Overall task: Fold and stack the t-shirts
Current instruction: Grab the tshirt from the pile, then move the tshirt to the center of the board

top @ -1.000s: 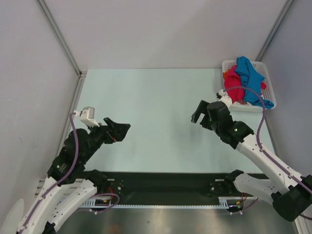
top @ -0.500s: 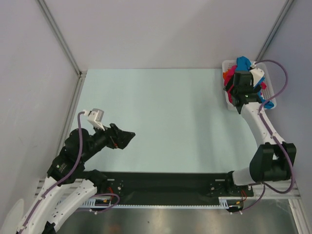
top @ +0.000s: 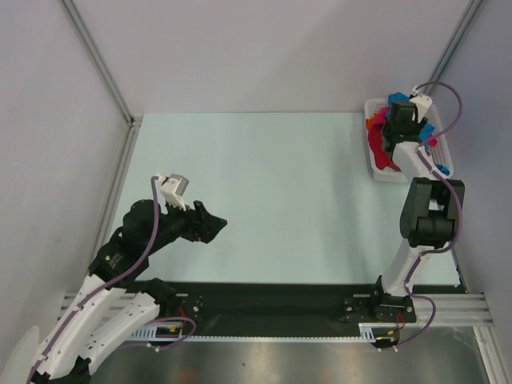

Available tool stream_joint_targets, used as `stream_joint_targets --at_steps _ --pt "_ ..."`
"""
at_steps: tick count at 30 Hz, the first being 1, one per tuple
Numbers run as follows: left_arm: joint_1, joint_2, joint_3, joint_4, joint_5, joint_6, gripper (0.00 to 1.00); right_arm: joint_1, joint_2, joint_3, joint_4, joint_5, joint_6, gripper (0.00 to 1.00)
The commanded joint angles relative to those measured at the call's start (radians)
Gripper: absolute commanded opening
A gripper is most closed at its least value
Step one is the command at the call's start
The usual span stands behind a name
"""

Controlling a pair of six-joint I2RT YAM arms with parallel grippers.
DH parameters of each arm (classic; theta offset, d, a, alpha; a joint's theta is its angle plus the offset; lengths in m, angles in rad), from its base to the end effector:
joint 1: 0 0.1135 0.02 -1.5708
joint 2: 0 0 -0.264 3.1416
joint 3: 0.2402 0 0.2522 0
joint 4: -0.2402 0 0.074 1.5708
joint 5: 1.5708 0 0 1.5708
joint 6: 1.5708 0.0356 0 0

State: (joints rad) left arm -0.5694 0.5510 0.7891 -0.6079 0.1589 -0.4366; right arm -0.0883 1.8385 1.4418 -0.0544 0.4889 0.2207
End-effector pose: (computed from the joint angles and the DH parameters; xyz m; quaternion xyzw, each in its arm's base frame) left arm 0.0987 -0.0698 0.3283 0.0993 0.8177 -0.3289 0.4619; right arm 0.4307 -0.0549 0.2828 0.2535 0.7926 -0.1705 0.5277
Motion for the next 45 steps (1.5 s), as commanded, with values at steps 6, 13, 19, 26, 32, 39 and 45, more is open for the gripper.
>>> stream_joint_targets --at_steps 6,13,19,26,32,39,45 --pt "-0.003 0.067 0.007 0.065 0.025 0.029 0.79 -0.054 0.061 0.091 0.079 0.07 -0.031 0.38" --pt "-0.003 0.093 0.002 0.086 0.041 0.018 0.77 -0.059 0.033 0.129 0.085 0.062 -0.038 0.0" --pt "-0.003 0.081 0.012 0.088 0.033 0.013 0.76 -0.059 0.018 0.333 0.079 0.108 -0.113 0.0" --pt "-0.003 0.073 0.039 0.063 0.007 0.013 0.75 -0.039 -0.087 0.673 0.048 -0.094 0.012 0.0" --pt "-0.003 0.059 0.12 0.028 -0.051 0.003 0.74 0.161 -0.249 0.708 -0.09 -0.292 0.106 0.0" --pt "-0.003 0.021 0.223 -0.067 -0.136 -0.037 0.81 0.525 -0.678 -0.025 -0.09 -0.361 0.21 0.09" --pt "-0.003 -0.029 0.263 -0.159 -0.225 -0.089 0.93 0.714 -0.886 -0.606 -0.148 -0.589 0.324 0.68"
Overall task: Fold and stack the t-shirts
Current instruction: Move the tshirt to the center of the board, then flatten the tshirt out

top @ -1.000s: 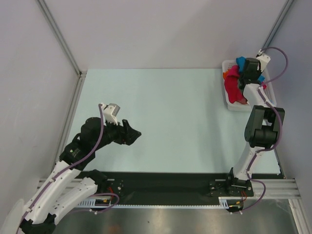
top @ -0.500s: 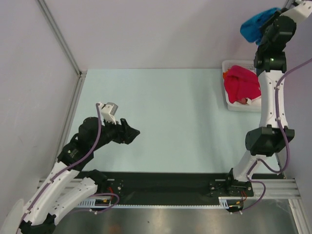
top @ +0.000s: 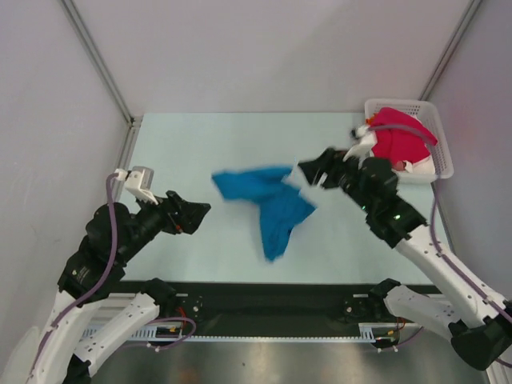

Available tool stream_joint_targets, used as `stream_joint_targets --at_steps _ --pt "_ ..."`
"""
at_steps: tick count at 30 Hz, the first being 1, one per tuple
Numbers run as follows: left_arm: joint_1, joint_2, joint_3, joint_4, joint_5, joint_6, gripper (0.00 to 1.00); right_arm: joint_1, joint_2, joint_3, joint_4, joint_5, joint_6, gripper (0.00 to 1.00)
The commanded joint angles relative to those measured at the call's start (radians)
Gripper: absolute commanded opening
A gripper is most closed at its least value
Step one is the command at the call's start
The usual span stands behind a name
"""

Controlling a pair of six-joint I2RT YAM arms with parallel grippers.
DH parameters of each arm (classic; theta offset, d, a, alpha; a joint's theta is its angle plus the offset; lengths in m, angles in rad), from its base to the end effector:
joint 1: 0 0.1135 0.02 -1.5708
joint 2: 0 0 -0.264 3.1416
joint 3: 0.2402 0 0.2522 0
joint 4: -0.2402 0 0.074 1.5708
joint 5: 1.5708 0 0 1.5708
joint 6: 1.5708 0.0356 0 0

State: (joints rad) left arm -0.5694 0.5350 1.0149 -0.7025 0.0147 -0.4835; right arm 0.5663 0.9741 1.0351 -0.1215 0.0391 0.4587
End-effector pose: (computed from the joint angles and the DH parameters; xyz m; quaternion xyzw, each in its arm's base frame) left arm 0.0750 -0.0486 0.3902 0.0381 0.7803 -0.3186 0.5368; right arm 0.1880 0.1179 0.4001 -0.0258 0.7277 0.3236 0.6042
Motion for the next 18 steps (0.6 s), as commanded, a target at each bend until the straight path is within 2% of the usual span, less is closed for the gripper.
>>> stream_joint_targets --at_steps 1,2,4,5,7,8,11,13,15,16,18 --pt "-0.001 -0.015 0.037 -0.074 -0.097 -0.052 0.94 0.078 -0.044 -0.252 -0.089 -0.148 0.107 0.73" --pt "-0.001 -0.013 0.036 -0.098 -0.116 -0.073 0.94 0.09 -0.067 -0.295 -0.105 -0.168 0.126 0.77" --pt "-0.003 0.002 0.011 -0.118 -0.148 -0.101 0.94 0.096 -0.153 -0.418 -0.106 -0.173 0.179 0.77" --pt "-0.001 0.014 -0.005 -0.112 -0.144 -0.115 0.9 0.096 -0.185 -0.455 -0.083 -0.198 0.184 0.8" --pt "-0.003 0.083 -0.073 -0.098 -0.113 -0.13 0.84 0.098 -0.225 -0.5 -0.067 -0.217 0.198 0.8" --pt "-0.003 0.117 -0.094 -0.077 -0.055 -0.144 0.81 0.098 -0.236 -0.527 -0.05 -0.232 0.205 0.79" --pt "-0.014 0.265 -0.208 0.067 0.025 -0.158 0.75 0.098 -0.165 -0.535 -0.02 -0.234 0.161 0.78" --pt "-0.039 0.347 -0.257 0.171 0.031 -0.155 0.75 0.093 -0.095 -0.512 -0.014 -0.206 0.135 0.74" --pt "-0.059 0.451 -0.245 0.224 0.036 -0.145 0.75 0.089 -0.002 -0.475 -0.001 -0.173 0.097 0.69" --pt "-0.095 0.477 -0.237 0.272 0.022 -0.126 0.78 0.072 0.023 -0.472 0.009 -0.157 0.098 0.6" --pt "-0.118 0.578 -0.205 0.308 -0.009 -0.109 0.83 0.034 0.099 -0.487 0.095 -0.188 0.116 0.52"
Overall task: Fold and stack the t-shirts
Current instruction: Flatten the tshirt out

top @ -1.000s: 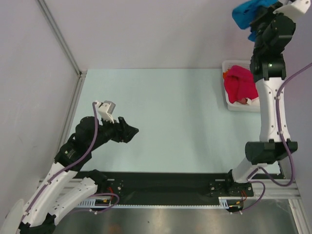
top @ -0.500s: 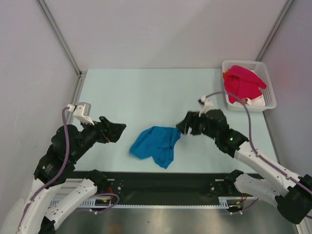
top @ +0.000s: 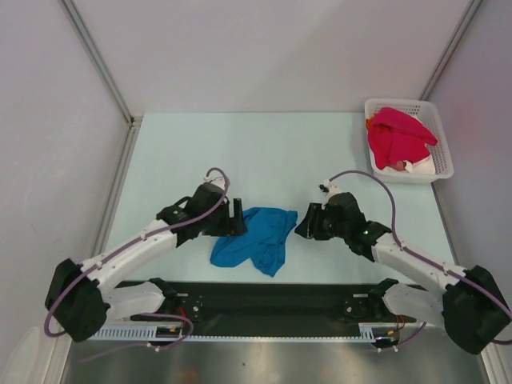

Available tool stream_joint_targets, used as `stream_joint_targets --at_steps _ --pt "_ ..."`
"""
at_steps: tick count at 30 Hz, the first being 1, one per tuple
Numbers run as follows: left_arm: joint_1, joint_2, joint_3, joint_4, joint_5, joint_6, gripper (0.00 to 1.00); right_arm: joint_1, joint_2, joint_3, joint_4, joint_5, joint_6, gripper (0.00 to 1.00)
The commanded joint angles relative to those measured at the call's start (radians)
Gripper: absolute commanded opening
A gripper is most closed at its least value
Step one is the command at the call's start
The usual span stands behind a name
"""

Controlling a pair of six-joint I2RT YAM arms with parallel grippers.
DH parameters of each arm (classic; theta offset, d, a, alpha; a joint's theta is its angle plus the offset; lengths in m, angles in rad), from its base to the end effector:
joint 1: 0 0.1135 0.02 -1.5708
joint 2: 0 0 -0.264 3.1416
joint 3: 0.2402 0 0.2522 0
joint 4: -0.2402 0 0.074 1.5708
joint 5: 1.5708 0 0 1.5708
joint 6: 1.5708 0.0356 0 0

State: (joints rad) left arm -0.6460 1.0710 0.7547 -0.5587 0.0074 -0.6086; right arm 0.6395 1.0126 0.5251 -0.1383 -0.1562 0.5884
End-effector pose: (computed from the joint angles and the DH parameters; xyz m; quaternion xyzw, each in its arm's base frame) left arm 0.1717 -0.1298 0.2419 0.0188 0.9399 -0.2029 0.2740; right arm 0.1677 0.1317 0.2117 -0.0582 0.8865 0.3182 0.3308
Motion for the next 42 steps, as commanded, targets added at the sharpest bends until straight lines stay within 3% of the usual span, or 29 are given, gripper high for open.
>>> stream_joint_targets --at_steps 1,2,4,7,12,18,21,22,24,25,30,37,42 --pt "-0.047 0.09 0.072 0.172 -0.006 0.026 0.84 -0.088 0.09 0.013 0.135 -0.037 -0.001 0.44" --pt "-0.049 0.13 0.092 0.172 -0.006 0.035 0.86 -0.109 0.116 0.006 0.225 -0.064 0.01 0.37" --pt "-0.053 0.242 0.142 0.181 -0.03 0.043 0.86 -0.138 0.196 -0.004 0.294 -0.121 0.031 0.35" --pt "-0.072 0.352 0.204 0.194 -0.055 0.056 0.85 -0.146 0.293 0.019 0.356 -0.161 0.03 0.49" --pt "-0.078 0.509 0.297 0.198 -0.09 0.061 0.79 -0.152 0.411 0.058 0.419 -0.178 0.031 0.52" --pt "-0.08 0.592 0.345 0.197 -0.119 0.067 0.56 -0.167 0.511 0.107 0.453 -0.198 0.027 0.48" --pt "-0.078 0.589 0.357 0.191 -0.142 0.073 0.32 -0.178 0.547 0.136 0.448 -0.195 0.021 0.36" --pt "-0.08 0.584 0.36 0.186 -0.152 0.079 0.16 -0.181 0.557 0.141 0.448 -0.194 0.022 0.26" --pt "-0.078 0.572 0.376 0.169 -0.187 0.082 0.03 -0.189 0.581 0.157 0.456 -0.198 0.027 0.12" --pt "-0.08 0.567 0.38 0.16 -0.199 0.092 0.0 -0.196 0.589 0.165 0.454 -0.206 0.024 0.0" --pt "-0.066 0.512 0.44 0.108 -0.319 0.148 0.0 -0.23 0.563 0.26 0.378 -0.155 -0.022 0.0" --pt "0.048 0.301 0.679 -0.016 -0.483 0.305 0.0 -0.261 0.419 0.671 0.055 -0.05 -0.2 0.0" --pt "0.078 0.143 0.73 -0.078 -0.509 0.331 0.0 -0.271 0.246 0.705 -0.082 0.017 -0.228 0.0"
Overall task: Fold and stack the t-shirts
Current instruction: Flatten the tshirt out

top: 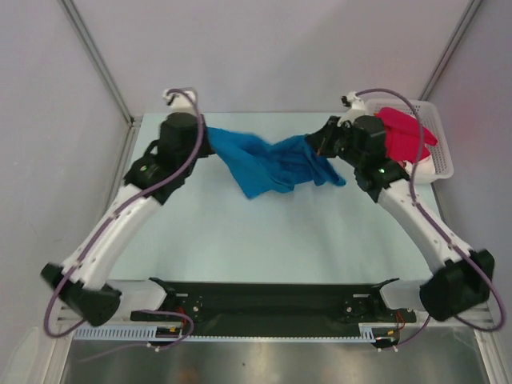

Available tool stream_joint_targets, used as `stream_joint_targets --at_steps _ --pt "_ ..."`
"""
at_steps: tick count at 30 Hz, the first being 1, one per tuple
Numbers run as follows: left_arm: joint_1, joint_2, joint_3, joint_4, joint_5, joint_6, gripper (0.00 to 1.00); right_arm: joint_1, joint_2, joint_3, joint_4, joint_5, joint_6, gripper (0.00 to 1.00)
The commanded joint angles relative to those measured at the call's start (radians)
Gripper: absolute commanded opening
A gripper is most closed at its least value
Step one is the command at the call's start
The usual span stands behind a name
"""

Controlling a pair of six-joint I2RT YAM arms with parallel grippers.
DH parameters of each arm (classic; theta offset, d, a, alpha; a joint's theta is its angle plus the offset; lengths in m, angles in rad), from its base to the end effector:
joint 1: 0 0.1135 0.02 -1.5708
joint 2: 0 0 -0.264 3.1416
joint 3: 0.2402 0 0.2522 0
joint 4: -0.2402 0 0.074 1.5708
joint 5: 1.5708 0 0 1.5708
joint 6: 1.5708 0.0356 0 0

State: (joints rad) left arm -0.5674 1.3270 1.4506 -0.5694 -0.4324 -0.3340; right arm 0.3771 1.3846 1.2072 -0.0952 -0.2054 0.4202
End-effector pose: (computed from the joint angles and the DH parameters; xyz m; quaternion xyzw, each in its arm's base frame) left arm 0.2508 -0.1421 0.4136 -0.0174 0.8339 -0.0636 0.5479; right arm 0.3020 0.1274 0.3595 -0.0449 0.7936 0.3087 0.5224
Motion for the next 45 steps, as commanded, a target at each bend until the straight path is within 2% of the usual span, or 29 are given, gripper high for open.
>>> stream_joint_targets --at_steps 1,5,8,10,15,19,20,24,27,32,35,38,42,43,45 --pt "0.001 -0.139 0.016 -0.076 -0.066 0.034 0.0 -0.007 -0.165 0.002 -0.161 0.07 -0.058 0.0" --pt "0.001 -0.273 -0.145 -0.121 -0.046 -0.063 0.0 -0.007 -0.378 -0.15 -0.225 0.054 -0.005 0.0" --pt "0.009 -0.383 -0.345 -0.147 -0.071 -0.128 0.0 0.003 -0.476 -0.345 -0.248 0.006 0.061 0.0" --pt "0.046 -0.442 -0.415 -0.159 -0.072 -0.148 0.0 0.008 -0.551 -0.472 -0.259 -0.005 0.1 0.0" --pt "0.142 -0.479 -0.486 -0.187 -0.014 -0.142 0.0 0.0 -0.662 -0.569 -0.314 0.032 0.088 0.0" --pt "0.146 -0.506 -0.395 -0.187 0.006 -0.102 0.0 -0.029 -0.657 -0.43 -0.408 0.046 0.016 0.0" --pt "0.146 -0.517 -0.319 -0.191 0.012 -0.09 0.0 -0.029 -0.662 -0.328 -0.428 0.05 0.009 0.0" --pt "0.146 -0.583 -0.124 -0.242 0.023 -0.031 0.0 -0.029 -0.709 -0.099 -0.527 0.089 -0.012 0.0" --pt "0.146 -0.679 -0.038 -0.247 0.052 -0.007 0.0 -0.029 -0.783 0.015 -0.627 0.116 -0.012 0.0" --pt "0.146 -0.781 0.024 -0.254 0.106 0.0 0.0 -0.027 -0.89 0.094 -0.672 0.167 0.028 0.0" --pt "0.146 -0.77 0.005 -0.267 0.089 0.001 0.0 -0.027 -0.878 0.08 -0.631 0.199 0.051 0.0" --pt "0.146 -0.681 -0.067 -0.261 0.005 -0.02 0.0 -0.026 -0.777 0.031 -0.528 0.262 0.048 0.0" --pt "0.149 -0.488 -0.176 -0.147 -0.11 -0.017 0.0 -0.038 -0.551 -0.038 -0.24 0.31 -0.003 0.0" --pt "0.161 -0.43 -0.18 -0.129 -0.146 -0.029 0.0 -0.049 -0.43 -0.041 -0.192 0.304 -0.018 0.0" --pt "0.219 -0.266 -0.159 -0.104 -0.135 -0.06 0.0 -0.096 -0.308 -0.058 -0.053 0.282 -0.037 0.0"
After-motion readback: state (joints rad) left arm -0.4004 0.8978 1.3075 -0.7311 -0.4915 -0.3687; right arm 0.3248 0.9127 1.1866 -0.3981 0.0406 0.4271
